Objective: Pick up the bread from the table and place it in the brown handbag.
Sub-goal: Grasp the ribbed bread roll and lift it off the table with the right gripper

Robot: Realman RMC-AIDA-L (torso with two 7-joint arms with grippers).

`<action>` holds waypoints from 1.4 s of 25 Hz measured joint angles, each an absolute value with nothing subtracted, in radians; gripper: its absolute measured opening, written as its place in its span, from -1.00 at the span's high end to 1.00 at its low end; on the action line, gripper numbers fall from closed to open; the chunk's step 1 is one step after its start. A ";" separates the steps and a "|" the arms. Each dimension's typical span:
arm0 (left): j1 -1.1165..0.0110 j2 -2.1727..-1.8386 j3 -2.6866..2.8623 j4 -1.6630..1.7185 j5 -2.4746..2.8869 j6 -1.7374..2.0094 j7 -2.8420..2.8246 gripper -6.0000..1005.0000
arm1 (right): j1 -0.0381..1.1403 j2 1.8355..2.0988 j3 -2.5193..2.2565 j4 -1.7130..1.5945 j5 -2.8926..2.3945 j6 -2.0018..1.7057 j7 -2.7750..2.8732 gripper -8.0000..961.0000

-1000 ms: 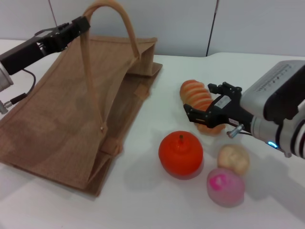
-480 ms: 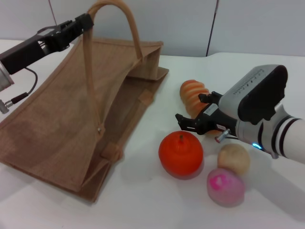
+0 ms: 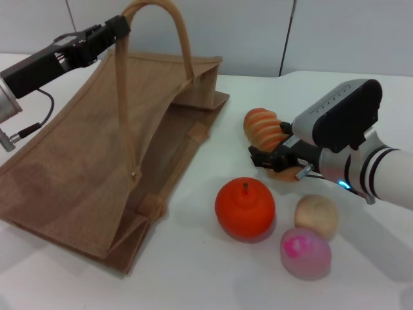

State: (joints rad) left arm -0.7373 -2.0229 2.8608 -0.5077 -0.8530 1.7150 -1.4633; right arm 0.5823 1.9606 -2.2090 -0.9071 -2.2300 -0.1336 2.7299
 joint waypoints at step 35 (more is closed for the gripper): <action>-0.731 -2.020 2.861 -0.506 -0.867 1.752 -1.463 0.78 | 0.631 1.994 -2.141 -0.812 -2.229 -0.196 2.704 -0.34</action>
State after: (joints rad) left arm -0.7310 -2.0199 2.8608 -0.5062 -0.8668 1.7520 -1.4633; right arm 0.6306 1.9938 -2.1415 -0.8118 -2.2289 -0.1955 2.7038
